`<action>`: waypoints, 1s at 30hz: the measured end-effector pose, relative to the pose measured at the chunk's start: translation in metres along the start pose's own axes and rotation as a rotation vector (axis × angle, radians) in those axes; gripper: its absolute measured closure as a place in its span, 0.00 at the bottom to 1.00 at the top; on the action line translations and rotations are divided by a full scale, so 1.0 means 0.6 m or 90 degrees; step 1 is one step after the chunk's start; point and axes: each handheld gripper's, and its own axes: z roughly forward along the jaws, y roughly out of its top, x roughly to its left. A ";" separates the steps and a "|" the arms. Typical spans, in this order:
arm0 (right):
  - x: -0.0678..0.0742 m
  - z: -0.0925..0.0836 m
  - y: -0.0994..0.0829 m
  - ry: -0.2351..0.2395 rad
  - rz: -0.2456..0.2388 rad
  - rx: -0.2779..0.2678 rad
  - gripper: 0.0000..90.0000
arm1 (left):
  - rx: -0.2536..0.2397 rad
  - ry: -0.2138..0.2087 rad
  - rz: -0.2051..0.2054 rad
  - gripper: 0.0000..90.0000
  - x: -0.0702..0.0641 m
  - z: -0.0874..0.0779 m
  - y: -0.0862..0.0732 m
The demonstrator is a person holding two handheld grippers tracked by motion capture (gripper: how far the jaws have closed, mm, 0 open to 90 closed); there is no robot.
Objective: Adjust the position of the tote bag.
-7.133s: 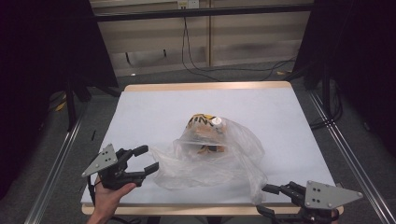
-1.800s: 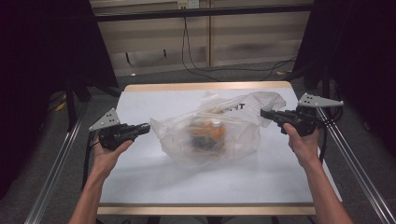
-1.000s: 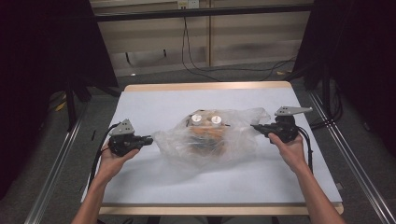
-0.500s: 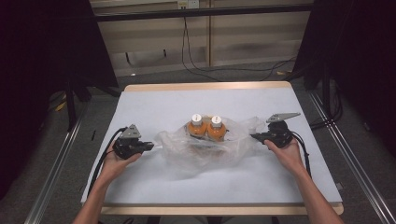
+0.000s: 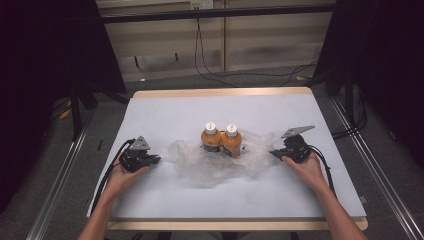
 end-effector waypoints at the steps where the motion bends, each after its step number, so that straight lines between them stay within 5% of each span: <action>1: 0.000 -0.001 0.000 0.001 0.004 0.001 1.00 | -0.005 0.002 0.000 0.96 0.001 0.000 -0.002; 6: -0.002 -0.002 -0.004 -0.008 0.002 -0.005 1.00 | 0.001 0.000 -0.006 0.96 0.002 -0.001 -0.002; 8: 0.000 -0.002 -0.004 -0.013 -0.007 -0.006 0.98 | -0.021 -0.026 -0.038 0.96 0.007 0.000 -0.008; 11: 0.000 -0.002 -0.005 -0.007 -0.008 -0.013 0.91 | -0.028 -0.034 -0.044 0.93 0.010 -0.002 -0.012; 13: 0.004 -0.006 -0.005 0.005 -0.014 -0.024 0.79 | -0.040 -0.055 -0.055 0.84 0.010 -0.005 -0.013; 18: 0.006 -0.019 -0.003 0.014 -0.010 -0.052 0.66 | -0.069 -0.057 -0.070 0.68 0.008 -0.019 -0.006; 23: 0.011 -0.049 0.004 -0.003 0.000 -0.081 0.38 | -0.127 -0.054 -0.088 0.53 0.005 -0.053 0.006; 27: 0.016 -0.072 0.002 -0.025 -0.003 -0.080 0.27 | -0.157 -0.040 -0.087 0.41 0.003 -0.078 0.005; 30: 0.017 -0.109 -0.006 -0.033 0.012 -0.118 0.23 | -0.182 -0.041 -0.107 0.30 0.003 -0.093 0.004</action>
